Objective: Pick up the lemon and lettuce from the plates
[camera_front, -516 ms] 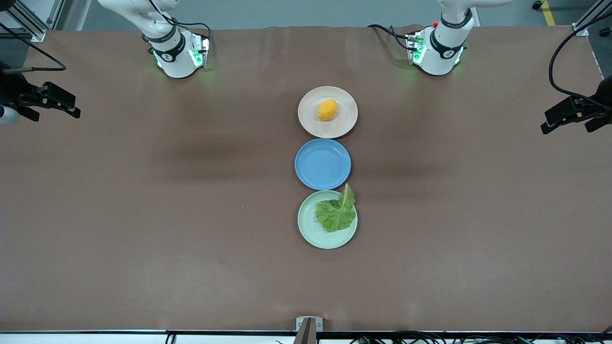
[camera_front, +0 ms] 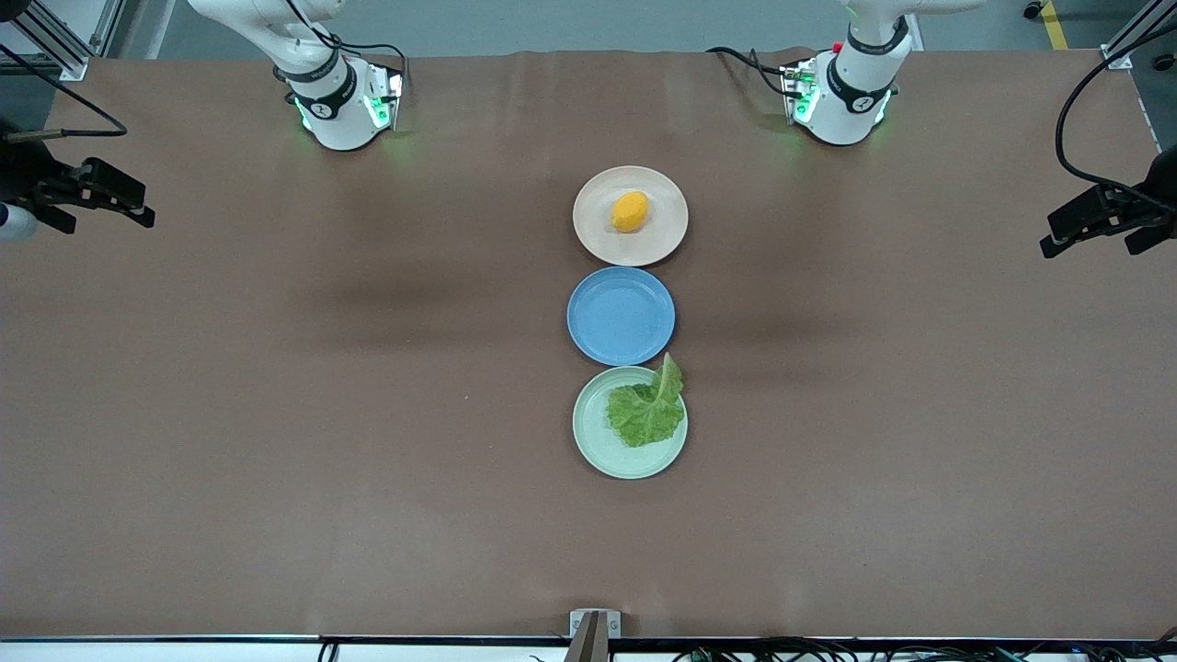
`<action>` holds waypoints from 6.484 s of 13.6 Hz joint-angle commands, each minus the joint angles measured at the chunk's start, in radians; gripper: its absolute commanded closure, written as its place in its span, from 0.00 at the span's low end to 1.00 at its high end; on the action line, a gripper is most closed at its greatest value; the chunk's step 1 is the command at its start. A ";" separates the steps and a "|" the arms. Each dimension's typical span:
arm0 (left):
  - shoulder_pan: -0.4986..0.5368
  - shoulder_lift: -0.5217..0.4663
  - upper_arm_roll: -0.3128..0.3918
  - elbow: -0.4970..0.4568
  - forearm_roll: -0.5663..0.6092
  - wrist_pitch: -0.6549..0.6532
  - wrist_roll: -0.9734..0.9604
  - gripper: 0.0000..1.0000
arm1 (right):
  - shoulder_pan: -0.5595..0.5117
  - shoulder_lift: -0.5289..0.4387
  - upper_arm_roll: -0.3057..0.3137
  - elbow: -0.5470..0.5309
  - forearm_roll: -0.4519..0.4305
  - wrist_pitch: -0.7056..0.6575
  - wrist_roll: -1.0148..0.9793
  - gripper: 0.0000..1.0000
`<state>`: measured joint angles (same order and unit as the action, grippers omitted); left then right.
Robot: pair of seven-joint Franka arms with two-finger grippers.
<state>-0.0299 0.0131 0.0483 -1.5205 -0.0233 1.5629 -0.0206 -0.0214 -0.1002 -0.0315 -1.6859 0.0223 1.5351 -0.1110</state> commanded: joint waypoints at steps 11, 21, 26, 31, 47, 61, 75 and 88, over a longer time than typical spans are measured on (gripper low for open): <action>-0.200 0.211 -0.027 0.031 -0.012 0.034 -0.339 0.00 | -0.023 0.068 0.018 0.023 0.002 -0.003 -0.004 0.00; -0.407 0.458 -0.025 0.065 -0.010 0.362 -0.910 0.00 | 0.283 0.208 0.021 0.051 0.108 0.020 0.585 0.00; -0.499 0.617 -0.027 0.177 -0.018 0.502 -1.475 0.00 | 0.663 0.212 0.022 -0.081 0.133 0.288 1.170 0.00; -0.564 0.728 -0.028 0.178 -0.033 0.785 -1.965 0.00 | 0.958 0.376 0.019 -0.164 0.120 0.632 1.483 0.00; -0.601 0.887 -0.033 0.171 -0.050 0.844 -2.055 0.02 | 1.202 0.681 0.012 -0.163 0.018 0.928 1.794 0.00; -0.604 0.895 -0.047 0.169 -0.050 0.844 -2.053 0.88 | 1.049 0.504 0.005 -0.127 -0.007 0.687 1.606 0.97; -0.559 0.681 -0.045 0.161 -0.047 0.763 -2.044 0.99 | 0.272 0.247 0.007 -0.510 0.004 0.785 0.340 0.96; -0.181 0.228 -0.136 -0.406 -0.093 0.636 -1.521 0.99 | 0.086 0.419 0.012 -0.655 0.008 1.162 0.019 0.96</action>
<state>-0.2543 0.3326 -0.0718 -1.7549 -0.0929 2.1053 -1.5608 0.0856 0.3287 -0.0443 -2.3359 0.0229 2.6909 -0.0781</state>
